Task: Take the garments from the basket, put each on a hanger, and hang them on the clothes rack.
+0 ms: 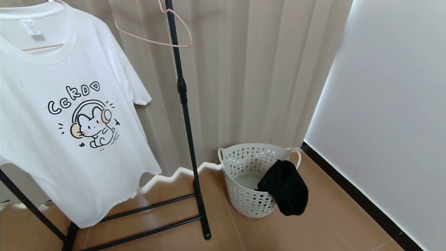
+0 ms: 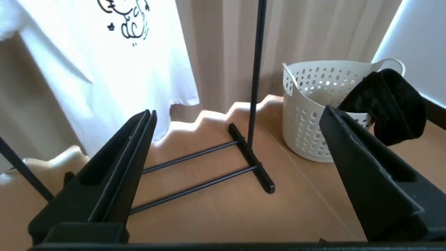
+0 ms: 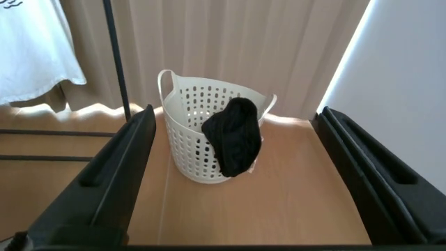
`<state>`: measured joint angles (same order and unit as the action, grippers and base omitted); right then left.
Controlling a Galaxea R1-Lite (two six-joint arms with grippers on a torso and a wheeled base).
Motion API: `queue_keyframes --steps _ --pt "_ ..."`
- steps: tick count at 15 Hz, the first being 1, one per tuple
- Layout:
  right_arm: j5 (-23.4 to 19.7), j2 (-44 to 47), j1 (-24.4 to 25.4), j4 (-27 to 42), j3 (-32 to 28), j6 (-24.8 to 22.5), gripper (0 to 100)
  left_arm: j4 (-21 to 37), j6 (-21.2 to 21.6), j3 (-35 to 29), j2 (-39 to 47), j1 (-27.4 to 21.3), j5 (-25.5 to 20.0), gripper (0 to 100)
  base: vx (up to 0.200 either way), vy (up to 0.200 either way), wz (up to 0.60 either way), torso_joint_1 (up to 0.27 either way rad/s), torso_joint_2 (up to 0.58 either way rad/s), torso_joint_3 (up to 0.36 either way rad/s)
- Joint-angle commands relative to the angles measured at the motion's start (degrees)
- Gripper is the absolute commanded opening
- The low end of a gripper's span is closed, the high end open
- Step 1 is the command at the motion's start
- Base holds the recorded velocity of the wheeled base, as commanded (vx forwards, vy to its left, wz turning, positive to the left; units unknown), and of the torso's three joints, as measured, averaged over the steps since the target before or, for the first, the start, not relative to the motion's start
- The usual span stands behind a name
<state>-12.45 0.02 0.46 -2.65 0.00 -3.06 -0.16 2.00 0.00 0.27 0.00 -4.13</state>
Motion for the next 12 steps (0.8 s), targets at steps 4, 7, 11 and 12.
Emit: queue_keyframes --steps 4,7,11,12 --pt "-0.03 -0.02 -0.02 0.01 0.0 -0.02 100 -0.02 -0.07 0.0 0.0 0.0 0.0 100 0.2 0.0 0.0 0.002 0.01 0.004" --pt "-0.03 -0.02 -0.02 0.01 0.0 -0.02 100 -0.02 -0.07 0.0 0.0 0.0 0.0 100 0.133 -0.2 0.0 0.002 0.01 0.007" --pt "-0.03 -0.02 -0.02 0.01 0.0 -0.1 100 -0.02 -0.07 0.0 0.0 0.0 0.0 100 0.0 0.0 -0.15 0.001 0.0 0.003" --pt "-0.03 -0.02 -0.02 0.01 0.0 -0.1 100 -0.02 -0.07 0.0 0.0 0.0 0.0 100 0.0 0.0 0.0 0.0 0.0 0.0"
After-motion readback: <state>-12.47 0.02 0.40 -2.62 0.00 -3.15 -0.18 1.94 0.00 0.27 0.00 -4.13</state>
